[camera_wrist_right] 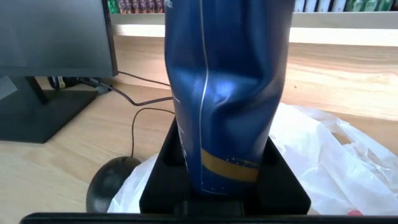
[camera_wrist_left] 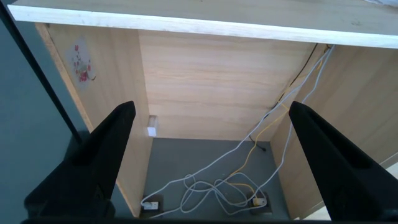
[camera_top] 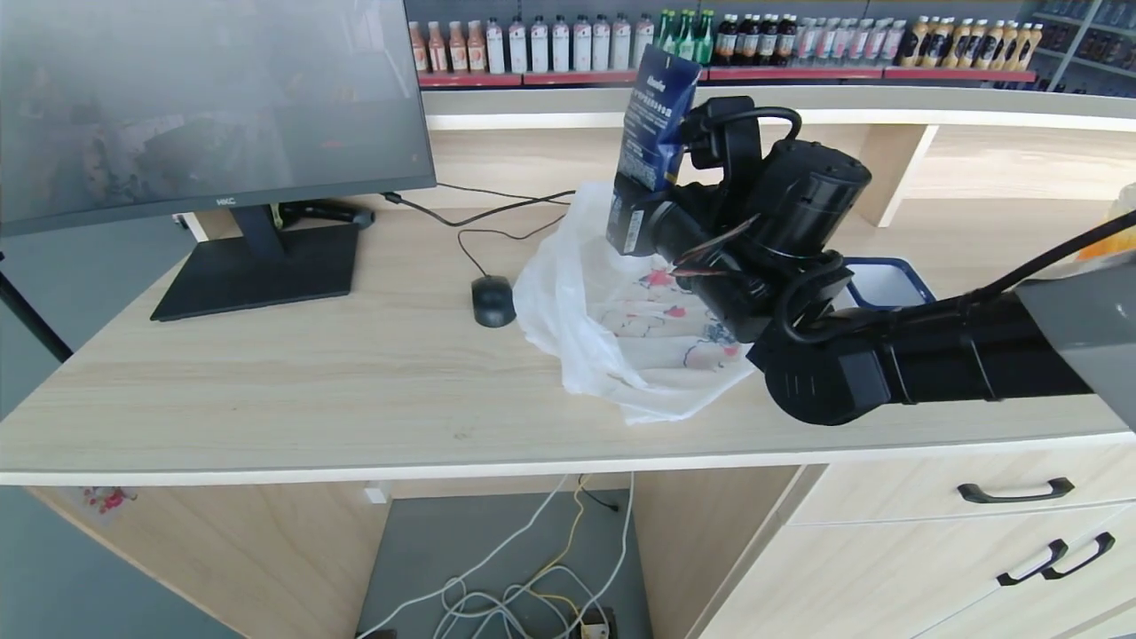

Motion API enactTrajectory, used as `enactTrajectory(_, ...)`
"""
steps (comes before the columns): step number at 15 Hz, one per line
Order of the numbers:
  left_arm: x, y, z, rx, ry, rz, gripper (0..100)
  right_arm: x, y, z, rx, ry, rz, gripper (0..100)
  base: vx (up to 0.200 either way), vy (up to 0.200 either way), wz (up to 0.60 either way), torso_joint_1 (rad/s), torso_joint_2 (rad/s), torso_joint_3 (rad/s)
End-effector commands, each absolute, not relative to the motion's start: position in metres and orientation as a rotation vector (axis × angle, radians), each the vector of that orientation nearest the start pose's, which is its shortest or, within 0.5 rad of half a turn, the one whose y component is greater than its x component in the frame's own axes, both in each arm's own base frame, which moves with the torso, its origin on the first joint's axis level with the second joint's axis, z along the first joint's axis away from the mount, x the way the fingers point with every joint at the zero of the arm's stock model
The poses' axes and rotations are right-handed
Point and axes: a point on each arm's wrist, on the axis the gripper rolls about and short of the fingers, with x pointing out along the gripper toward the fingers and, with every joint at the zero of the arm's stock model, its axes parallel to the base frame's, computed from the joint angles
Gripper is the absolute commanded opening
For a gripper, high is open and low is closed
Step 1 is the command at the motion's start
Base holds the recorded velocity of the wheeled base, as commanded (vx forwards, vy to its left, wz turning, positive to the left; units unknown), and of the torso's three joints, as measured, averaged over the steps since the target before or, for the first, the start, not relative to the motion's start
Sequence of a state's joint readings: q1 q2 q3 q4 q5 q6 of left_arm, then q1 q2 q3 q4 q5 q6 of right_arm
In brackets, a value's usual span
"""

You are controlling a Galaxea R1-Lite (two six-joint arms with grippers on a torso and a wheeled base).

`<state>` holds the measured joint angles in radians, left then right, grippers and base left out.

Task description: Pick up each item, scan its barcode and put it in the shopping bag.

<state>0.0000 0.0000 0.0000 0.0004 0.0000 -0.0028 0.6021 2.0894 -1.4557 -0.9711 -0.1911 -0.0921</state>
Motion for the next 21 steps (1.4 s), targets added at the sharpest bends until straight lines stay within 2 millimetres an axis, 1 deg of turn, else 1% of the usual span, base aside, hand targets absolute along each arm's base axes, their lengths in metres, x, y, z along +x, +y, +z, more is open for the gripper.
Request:
enactTrajectory(1, -0.023, 0.000, 0.075, -0.003, 0.000, 0.000, 100, 0.372, 0.237, 0.236, 0.022, -0.302, 0.366, 0, 0.000, 0.000, 0.00, 0.000, 0.00, 0.000)
enactTrajectory(3, -0.023, 0.000, 0.075, -0.003, 0.000, 0.000, 100, 0.379, 0.237, 0.226, 0.002, -0.295, 0.357, 0, 0.000, 0.000, 0.00, 0.000, 0.00, 0.000)
enactTrajectory(6, -0.023, 0.000, 0.075, -0.003, 0.000, 0.000, 100, 0.388, 0.239, 0.221, 0.005, -0.299, 0.353, 0, 0.000, 0.000, 0.00, 0.000, 0.00, 0.000)
enactTrajectory(8, -0.023, 0.000, 0.075, -0.003, 0.000, 0.000, 100, 0.396, 0.238, 0.213, 0.001, -0.289, 0.345, 0, 0.000, 0.000, 0.00, 0.000, 0.00, 0.000)
enactTrajectory(11, -0.023, 0.000, 0.075, -0.003, 0.000, 0.000, 100, 0.401, 0.241, 0.200, -0.002, -0.262, 0.347, 0, 0.000, 0.000, 0.00, 0.000, 0.00, 0.000)
enactTrajectory(16, -0.023, 0.000, 0.075, -0.003, 0.000, 0.000, 100, 0.408, 0.246, 0.191, -0.006, -0.255, 0.349, 0, 0.000, 0.000, 0.00, 0.000, 0.00, 0.000)
enactTrajectory(21, -0.023, 0.000, 0.075, -0.003, 0.000, 0.000, 100, 0.408, 0.246, 0.188, -0.014, -0.247, 0.345, 0, 0.000, 0.000, 0.00, 0.000, 0.00, 0.000)
